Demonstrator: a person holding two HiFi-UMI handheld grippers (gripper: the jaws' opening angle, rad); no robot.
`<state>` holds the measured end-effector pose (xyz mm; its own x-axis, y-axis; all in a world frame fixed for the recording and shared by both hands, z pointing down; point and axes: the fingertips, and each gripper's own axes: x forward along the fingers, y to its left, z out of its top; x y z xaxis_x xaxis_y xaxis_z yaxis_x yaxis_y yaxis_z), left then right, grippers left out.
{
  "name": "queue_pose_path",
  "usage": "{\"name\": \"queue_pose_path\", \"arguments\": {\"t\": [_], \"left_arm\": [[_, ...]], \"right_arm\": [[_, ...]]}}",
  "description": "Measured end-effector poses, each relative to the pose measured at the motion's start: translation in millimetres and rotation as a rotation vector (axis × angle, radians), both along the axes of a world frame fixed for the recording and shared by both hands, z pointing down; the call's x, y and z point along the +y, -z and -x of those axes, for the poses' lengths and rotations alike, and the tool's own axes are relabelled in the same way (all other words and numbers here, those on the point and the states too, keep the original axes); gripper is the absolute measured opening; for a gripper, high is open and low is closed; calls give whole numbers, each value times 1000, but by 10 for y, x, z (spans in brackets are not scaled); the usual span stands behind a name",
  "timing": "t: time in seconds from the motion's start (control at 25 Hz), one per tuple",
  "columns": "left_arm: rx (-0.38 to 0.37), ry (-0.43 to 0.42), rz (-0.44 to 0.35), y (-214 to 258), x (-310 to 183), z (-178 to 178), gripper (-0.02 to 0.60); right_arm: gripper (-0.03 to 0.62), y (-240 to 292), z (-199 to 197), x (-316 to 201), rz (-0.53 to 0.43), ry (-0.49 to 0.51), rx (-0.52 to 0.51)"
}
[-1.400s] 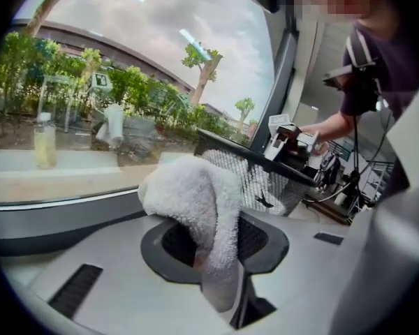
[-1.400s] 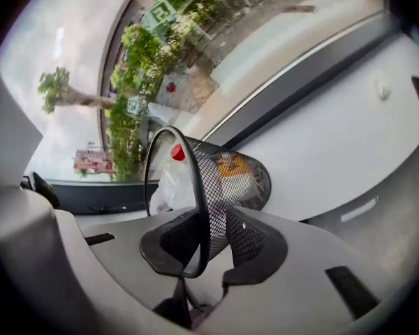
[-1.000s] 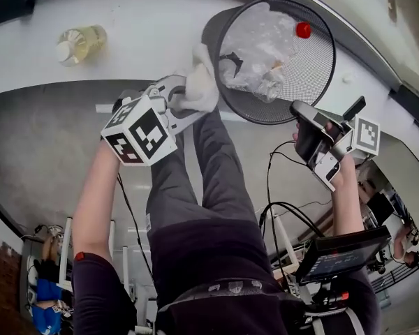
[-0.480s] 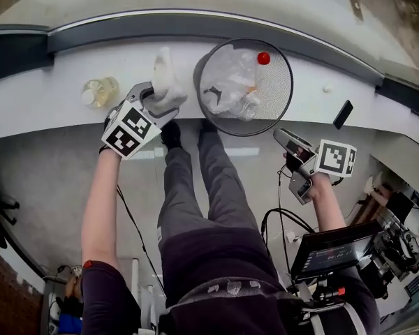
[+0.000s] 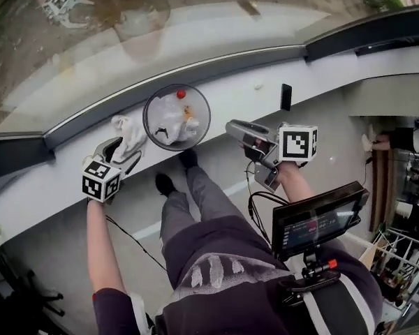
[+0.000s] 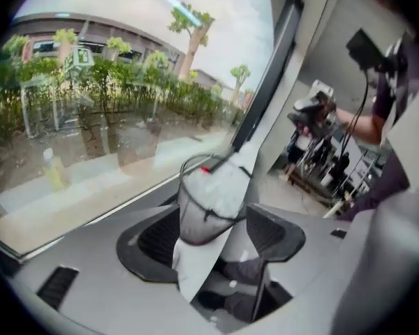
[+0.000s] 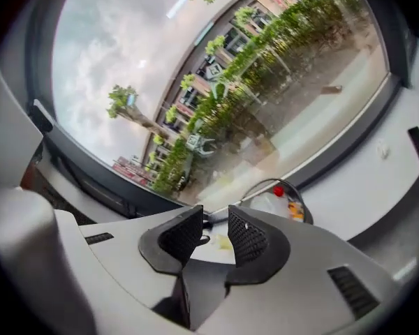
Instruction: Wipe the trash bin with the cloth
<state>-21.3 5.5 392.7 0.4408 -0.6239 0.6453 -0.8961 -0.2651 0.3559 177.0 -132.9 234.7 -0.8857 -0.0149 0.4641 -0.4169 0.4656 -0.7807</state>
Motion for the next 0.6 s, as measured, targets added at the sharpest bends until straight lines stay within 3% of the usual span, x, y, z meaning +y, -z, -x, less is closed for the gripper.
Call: {"name": "queue_pose_path", "arguments": {"t": [0.08, 0.12, 0.16, 0.2, 0.24, 0.28, 0.32, 0.36, 0.44, 0.6], "left_arm": [[133, 60, -142, 672, -35, -205, 295], [165, 69, -223, 1021, -74, -256, 290], [182, 56, -300, 1365, -102, -291, 250], [203, 20, -361, 1685, -92, -351, 160], [240, -32, -398, 1959, -41, -455, 15], [284, -88, -411, 2172, 30, -588, -5], [315, -133, -412, 2326, 88, -706, -5], [314, -163, -410, 2434, 119, -786, -5], [244, -195, -413, 2572, 126, -861, -5], [170, -197, -461, 2896, 162, -1026, -5]], "right_arm": [[109, 411, 75, 93, -64, 44, -70], [109, 617, 139, 135, -105, 62, -116], [109, 825, 214, 185, -147, 76, -170], [107, 1037, 287, 253, -189, 88, -231], [93, 1237, 339, 338, -228, 98, -289], [17, 1415, 370, 428, -262, 105, -338], [-2, 1564, 396, 512, -291, 109, -379], [-2, 1687, 429, 584, -316, 115, -413], [-2, 1864, 499, 699, -355, 133, -459], [-2, 2101, 375, 823, -367, 163, -538]]}}
